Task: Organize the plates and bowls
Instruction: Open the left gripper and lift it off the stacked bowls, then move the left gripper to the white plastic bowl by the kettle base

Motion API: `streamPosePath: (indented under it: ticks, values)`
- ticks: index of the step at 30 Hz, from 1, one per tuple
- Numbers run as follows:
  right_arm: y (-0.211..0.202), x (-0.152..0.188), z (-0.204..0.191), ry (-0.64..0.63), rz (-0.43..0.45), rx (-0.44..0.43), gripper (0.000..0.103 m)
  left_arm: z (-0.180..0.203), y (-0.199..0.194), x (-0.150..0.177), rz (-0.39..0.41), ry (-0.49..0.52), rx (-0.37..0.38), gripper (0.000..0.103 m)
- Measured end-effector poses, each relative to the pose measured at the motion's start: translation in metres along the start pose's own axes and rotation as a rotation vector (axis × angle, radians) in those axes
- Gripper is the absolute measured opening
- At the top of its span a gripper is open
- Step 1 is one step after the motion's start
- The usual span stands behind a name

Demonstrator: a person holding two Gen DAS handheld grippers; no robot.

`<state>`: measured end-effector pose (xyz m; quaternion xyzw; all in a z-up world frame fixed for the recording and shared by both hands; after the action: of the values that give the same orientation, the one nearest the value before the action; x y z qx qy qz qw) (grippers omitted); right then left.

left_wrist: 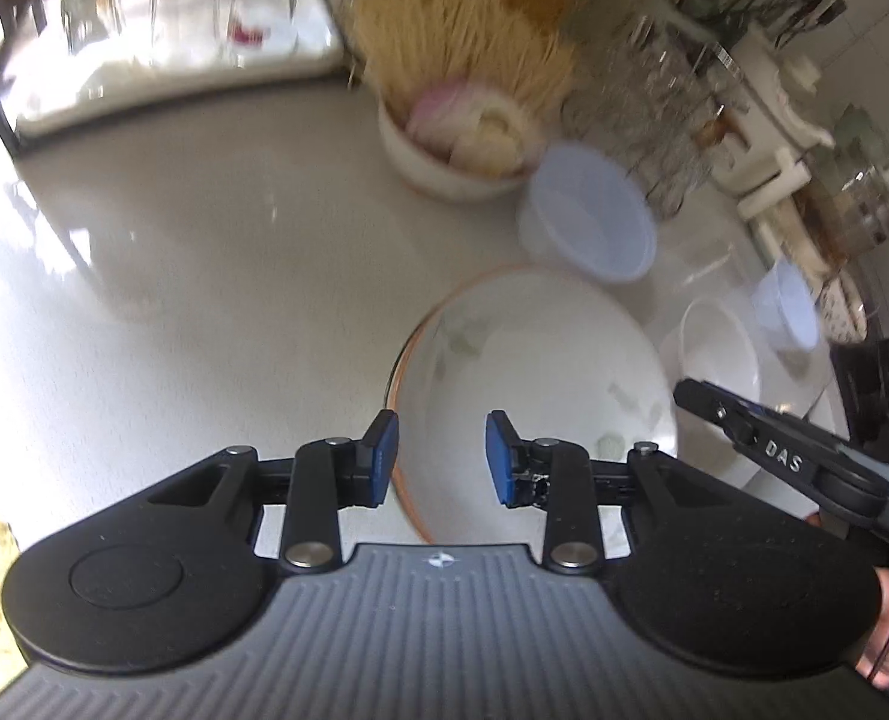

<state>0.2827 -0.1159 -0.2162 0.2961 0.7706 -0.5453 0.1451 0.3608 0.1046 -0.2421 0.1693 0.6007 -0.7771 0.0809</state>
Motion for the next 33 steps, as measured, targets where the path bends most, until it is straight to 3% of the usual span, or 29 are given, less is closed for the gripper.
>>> streamPosePath:
  ticks: [7,15,22,33]
  values:
    - [-0.039,-0.034,-0.005,-0.027,0.109,-0.039,0.02,0.028,-0.03,-0.024,0.141,0.067,-0.04,0.037]
    - [-0.08,-0.073,0.006,-0.102,0.187,-0.117,0.02,0.078,-0.057,-0.035,0.251,0.028,-0.048,0.037]
    - [-0.111,-0.091,0.023,-0.173,0.231,-0.143,0.02,0.129,-0.07,-0.033,0.293,0.001,-0.047,0.037]
    - [-0.141,-0.1,0.077,-0.156,0.283,-0.138,0.02,0.202,-0.062,-0.025,0.303,0.023,-0.035,0.039]
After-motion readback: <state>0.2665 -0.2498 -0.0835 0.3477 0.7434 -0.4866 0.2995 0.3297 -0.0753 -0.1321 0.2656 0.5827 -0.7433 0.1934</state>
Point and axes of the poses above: each gripper's, at about its wrist camera, not at the fingertips, and y roughly the way its jaws point, z to its right, x to its underside, the point moved 10 cm from there along y, roughly the way its jaws point, and after that the axes turned 8 degrees about -x, right-handed, at the moved point
